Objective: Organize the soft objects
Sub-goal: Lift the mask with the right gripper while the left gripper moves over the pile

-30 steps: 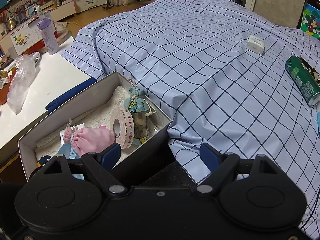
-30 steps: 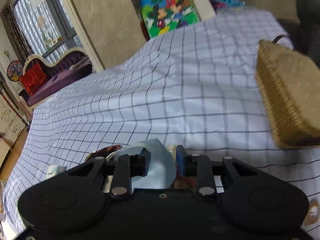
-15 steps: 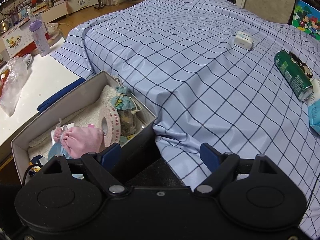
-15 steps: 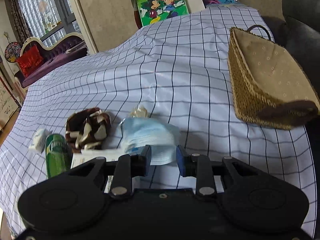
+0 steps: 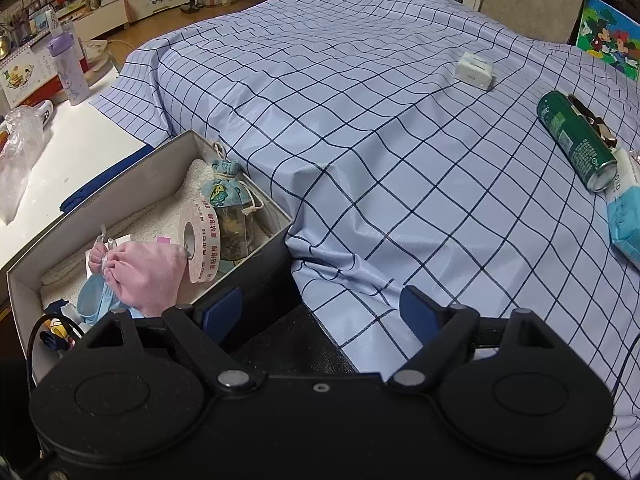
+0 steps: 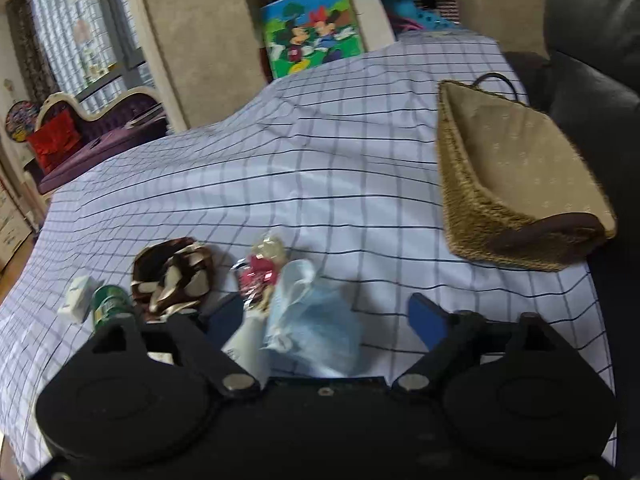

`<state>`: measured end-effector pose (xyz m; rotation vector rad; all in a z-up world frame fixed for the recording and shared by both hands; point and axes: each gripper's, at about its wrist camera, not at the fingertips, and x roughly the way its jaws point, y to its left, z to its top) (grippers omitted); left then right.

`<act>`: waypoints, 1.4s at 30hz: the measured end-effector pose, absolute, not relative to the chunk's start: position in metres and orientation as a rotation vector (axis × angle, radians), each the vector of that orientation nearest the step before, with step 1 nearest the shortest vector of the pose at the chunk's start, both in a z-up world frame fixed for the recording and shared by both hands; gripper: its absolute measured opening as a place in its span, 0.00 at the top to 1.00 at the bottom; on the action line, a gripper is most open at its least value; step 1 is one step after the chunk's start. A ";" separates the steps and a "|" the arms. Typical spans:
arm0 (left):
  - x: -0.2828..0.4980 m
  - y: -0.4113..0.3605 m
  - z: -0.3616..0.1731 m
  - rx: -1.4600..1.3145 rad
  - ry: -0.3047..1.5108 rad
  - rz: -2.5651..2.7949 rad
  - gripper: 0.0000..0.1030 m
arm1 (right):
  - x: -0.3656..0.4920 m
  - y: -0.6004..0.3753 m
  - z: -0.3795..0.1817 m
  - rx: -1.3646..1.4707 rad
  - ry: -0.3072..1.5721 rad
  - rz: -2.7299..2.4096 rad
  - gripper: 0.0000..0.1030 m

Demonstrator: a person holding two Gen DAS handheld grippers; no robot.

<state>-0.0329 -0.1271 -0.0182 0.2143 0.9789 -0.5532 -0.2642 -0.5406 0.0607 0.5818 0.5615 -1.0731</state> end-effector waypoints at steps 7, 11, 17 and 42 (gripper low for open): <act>-0.034 -0.131 -0.021 0.232 0.987 -0.557 0.20 | -0.261 -0.566 0.045 0.636 0.608 -1.078 0.00; -0.035 -0.132 -0.021 0.239 0.986 -0.564 0.20 | -0.246 -0.573 0.033 0.659 0.620 -1.071 0.00; -0.036 -0.134 -0.022 0.248 0.991 -0.567 0.20 | -0.232 -0.588 0.014 0.706 0.656 -1.079 0.01; -0.042 -0.147 -0.020 0.293 0.995 -0.608 0.20 | -0.241 -0.584 -0.004 0.712 0.711 -0.997 0.56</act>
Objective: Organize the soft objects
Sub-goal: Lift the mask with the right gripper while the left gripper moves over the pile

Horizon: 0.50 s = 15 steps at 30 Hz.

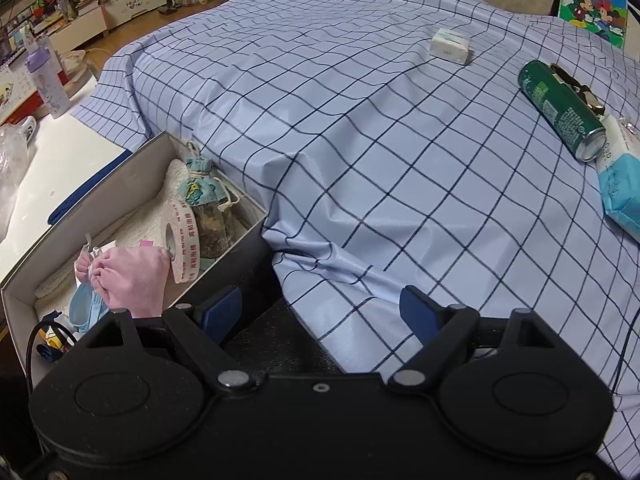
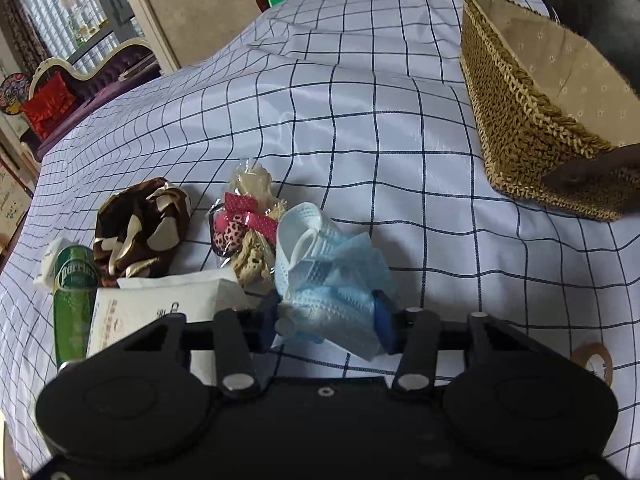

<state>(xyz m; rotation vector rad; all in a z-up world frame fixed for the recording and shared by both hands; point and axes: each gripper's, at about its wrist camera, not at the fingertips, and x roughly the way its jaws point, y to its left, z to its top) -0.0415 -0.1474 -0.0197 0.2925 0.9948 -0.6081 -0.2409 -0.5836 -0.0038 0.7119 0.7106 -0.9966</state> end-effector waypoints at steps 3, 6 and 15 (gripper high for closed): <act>-0.042 -0.155 -0.015 0.281 1.003 -0.632 0.20 | -0.249 -0.579 -0.002 0.719 0.689 -0.988 0.58; -0.042 -0.165 -0.010 0.262 1.019 -0.660 0.20 | -0.262 -0.573 0.003 0.737 0.648 -0.987 0.58; -0.047 -0.209 0.001 0.288 1.031 -0.722 0.20 | -0.290 -0.546 0.021 0.715 0.529 -0.967 0.57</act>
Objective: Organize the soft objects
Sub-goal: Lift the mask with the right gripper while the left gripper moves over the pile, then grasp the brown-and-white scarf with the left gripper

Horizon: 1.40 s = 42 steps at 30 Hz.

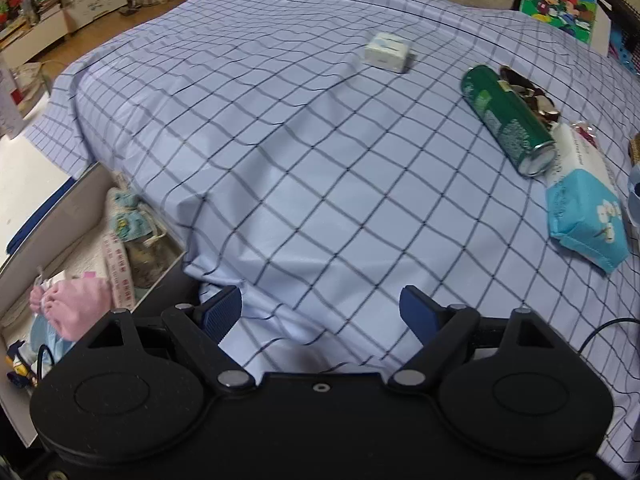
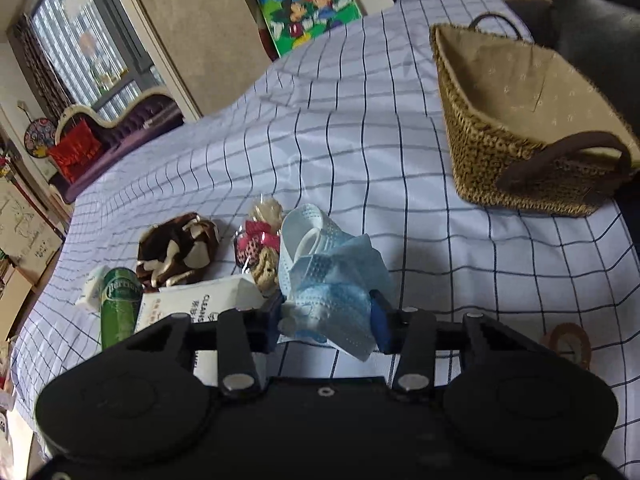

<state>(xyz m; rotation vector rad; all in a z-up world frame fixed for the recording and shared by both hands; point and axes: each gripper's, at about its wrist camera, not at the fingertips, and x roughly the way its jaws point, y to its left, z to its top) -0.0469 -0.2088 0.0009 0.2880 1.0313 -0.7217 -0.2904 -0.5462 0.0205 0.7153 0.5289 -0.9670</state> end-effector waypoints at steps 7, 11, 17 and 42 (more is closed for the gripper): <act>-0.054 -0.260 0.017 0.340 1.017 -0.790 0.20 | -0.294 -0.539 0.021 0.672 0.451 -1.000 0.57; -0.052 -0.293 0.033 0.359 0.994 -0.817 0.20 | -0.291 -0.536 0.012 0.629 0.427 -1.032 0.57; -0.051 -0.346 0.050 0.385 0.957 -0.850 0.20 | -0.289 -0.536 -0.010 0.572 0.414 -1.079 0.57; 0.009 -0.567 0.023 0.641 0.851 -0.817 0.22 | -0.284 -0.519 -0.038 0.456 0.199 -0.939 0.55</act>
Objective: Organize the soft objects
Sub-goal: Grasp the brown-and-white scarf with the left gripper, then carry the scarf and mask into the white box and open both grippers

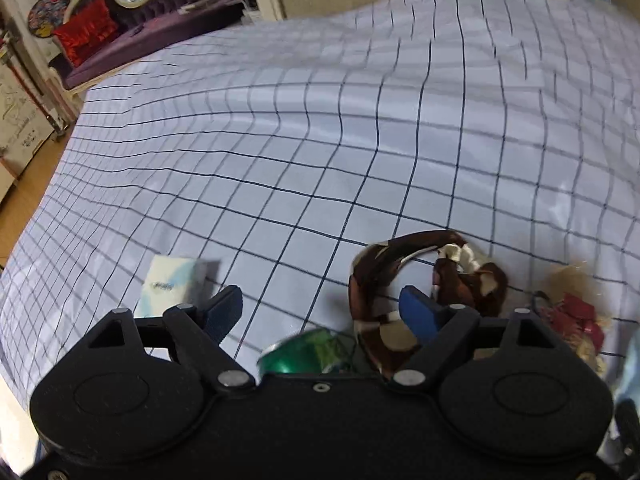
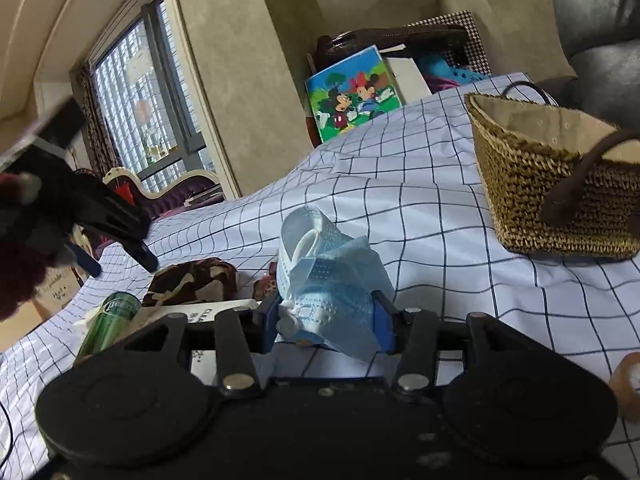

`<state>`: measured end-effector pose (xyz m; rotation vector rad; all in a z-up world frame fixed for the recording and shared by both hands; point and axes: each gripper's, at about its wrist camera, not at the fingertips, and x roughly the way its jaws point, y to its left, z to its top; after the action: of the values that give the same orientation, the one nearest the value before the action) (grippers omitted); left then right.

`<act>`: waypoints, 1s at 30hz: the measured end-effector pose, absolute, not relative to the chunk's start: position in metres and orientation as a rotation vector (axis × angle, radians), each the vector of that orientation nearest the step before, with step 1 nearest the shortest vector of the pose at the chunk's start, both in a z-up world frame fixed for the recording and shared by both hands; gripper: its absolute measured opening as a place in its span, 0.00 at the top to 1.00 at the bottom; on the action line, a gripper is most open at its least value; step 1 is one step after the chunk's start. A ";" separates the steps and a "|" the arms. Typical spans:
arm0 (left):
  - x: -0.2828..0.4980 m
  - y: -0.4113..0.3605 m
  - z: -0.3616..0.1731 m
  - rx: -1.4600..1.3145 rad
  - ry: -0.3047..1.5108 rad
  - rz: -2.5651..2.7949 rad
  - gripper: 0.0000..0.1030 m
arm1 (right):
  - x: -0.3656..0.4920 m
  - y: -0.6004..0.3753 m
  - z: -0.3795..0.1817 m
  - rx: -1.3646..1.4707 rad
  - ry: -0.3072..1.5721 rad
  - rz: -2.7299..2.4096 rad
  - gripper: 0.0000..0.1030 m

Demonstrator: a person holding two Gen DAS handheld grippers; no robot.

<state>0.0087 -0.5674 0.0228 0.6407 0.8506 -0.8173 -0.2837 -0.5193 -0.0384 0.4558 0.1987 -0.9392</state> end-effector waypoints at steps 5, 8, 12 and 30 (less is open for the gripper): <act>0.012 -0.593 0.002 0.739 0.859 -0.825 0.41 | -0.288 -0.524 -0.042 0.512 0.181 -0.933 0.55; 0.016 -0.598 -0.009 0.742 0.929 -0.867 0.68 | -0.289 -0.528 -0.045 0.532 0.181 -0.927 0.55; 0.019 -0.592 -0.001 0.638 0.952 -0.927 0.97 | -0.287 -0.527 -0.047 0.526 0.189 -0.922 0.55; 0.090 -0.440 0.063 0.287 0.943 -0.639 1.00 | -0.289 -0.528 -0.049 0.548 0.183 -0.914 0.55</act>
<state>0.0896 -0.4397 0.0635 0.2875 0.9431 -0.6392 -0.2893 -0.5282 -0.0492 0.5475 0.1827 -0.9141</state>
